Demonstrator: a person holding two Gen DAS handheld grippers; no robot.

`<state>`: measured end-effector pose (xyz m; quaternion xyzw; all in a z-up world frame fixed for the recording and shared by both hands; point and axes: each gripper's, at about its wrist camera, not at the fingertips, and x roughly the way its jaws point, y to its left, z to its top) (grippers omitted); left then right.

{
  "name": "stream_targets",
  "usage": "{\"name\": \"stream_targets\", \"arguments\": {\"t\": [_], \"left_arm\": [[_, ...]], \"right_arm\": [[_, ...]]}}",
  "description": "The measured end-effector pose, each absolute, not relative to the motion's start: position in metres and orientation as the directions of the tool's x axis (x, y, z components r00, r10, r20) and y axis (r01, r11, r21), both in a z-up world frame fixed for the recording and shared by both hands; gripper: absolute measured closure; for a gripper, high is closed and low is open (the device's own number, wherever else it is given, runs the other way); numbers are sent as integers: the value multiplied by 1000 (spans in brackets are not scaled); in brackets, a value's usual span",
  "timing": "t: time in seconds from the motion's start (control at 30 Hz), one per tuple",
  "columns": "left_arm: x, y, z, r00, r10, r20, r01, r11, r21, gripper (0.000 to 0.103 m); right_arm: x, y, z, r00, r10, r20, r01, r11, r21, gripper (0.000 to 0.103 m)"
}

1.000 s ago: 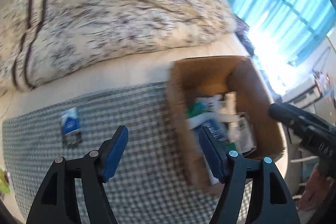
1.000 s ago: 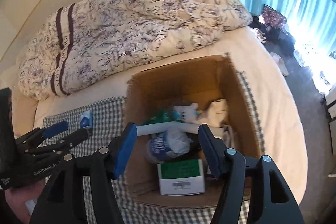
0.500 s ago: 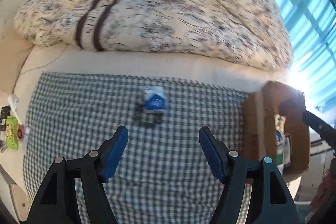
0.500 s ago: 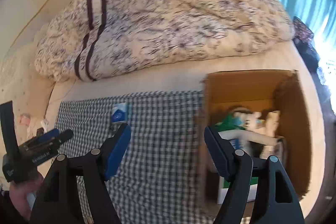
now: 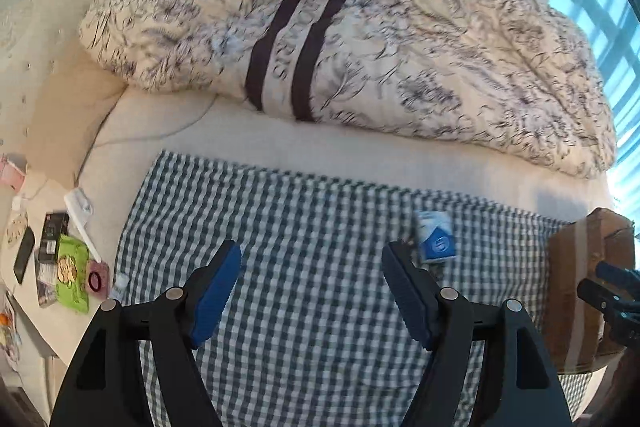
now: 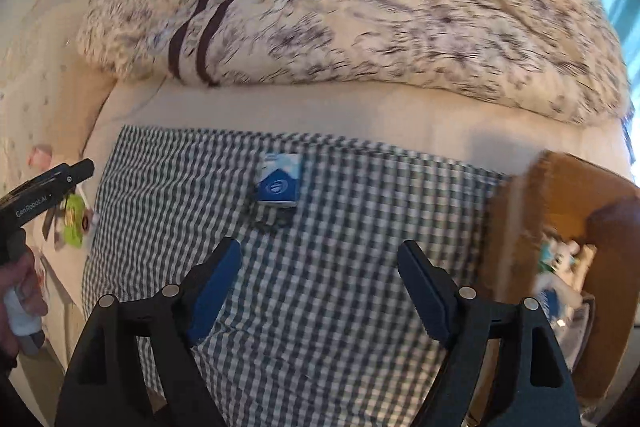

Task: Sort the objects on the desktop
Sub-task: 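Move both tools back over the tissue pack and bead bracelet, then grasp the blue tissue pack with the right tool while the left tool grasps the bead bracelet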

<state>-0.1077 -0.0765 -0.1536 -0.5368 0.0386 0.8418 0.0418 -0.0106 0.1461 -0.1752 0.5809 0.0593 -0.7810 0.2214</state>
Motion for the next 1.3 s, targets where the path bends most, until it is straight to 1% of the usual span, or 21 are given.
{"name": "stream_targets", "arguments": {"t": [0.17,0.37,0.53,0.67,0.7,0.73,0.77,0.87,0.93,0.97,1.07,1.13,1.3], "left_arm": [[-98,-78,-188,-367,38,-930,-127,-992,10,27],[-93,-73,-220,-328,54,-943,-183,-983,7,27],[-99,-65,-246,-303,63,-951,-211,-978,2,27],[-108,-58,-268,-284,75,-956,-202,-979,-16,27],[-110,-57,-273,-278,78,-957,-198,-980,-22,27],[-112,-55,-278,-274,80,-958,-194,-981,-27,27],[-114,-53,-283,-270,83,-959,-190,-981,-31,27],[-118,-46,-297,-257,92,-962,-186,-982,-44,27],[-120,-40,-305,-249,94,-964,-190,-981,-47,27],[-121,-37,-309,-245,96,-965,-193,-980,-49,27],[-123,-29,-316,-239,106,-965,-203,-978,-57,27],[-124,-22,-319,-237,111,-965,-212,-975,-61,27],[-130,-1,-331,-228,127,-965,-242,-968,-71,27]], "right_arm": [[-27,106,-215,-130,-285,-949,449,-871,200,22],[-47,63,-254,-127,-238,-963,519,-843,141,22],[-75,50,-293,-100,-200,-975,496,-859,125,23],[-89,44,-323,-66,-174,-983,481,-868,122,23],[-90,43,-329,-60,-165,-984,483,-868,116,24],[-90,42,-335,-50,-161,-986,484,-867,117,31],[-91,41,-341,-41,-161,-986,484,-866,122,34],[-89,39,-354,0,-179,-984,491,-857,156,38],[-86,38,-357,28,-219,-975,504,-840,203,58],[-83,37,-356,29,-229,-973,517,-830,210,64],[-77,38,-347,-14,-219,-976,570,-804,172,70],[-74,45,-340,-34,-228,-973,572,-803,168,78],[-83,83,-322,-60,-285,-957,471,-853,224,81]]}}
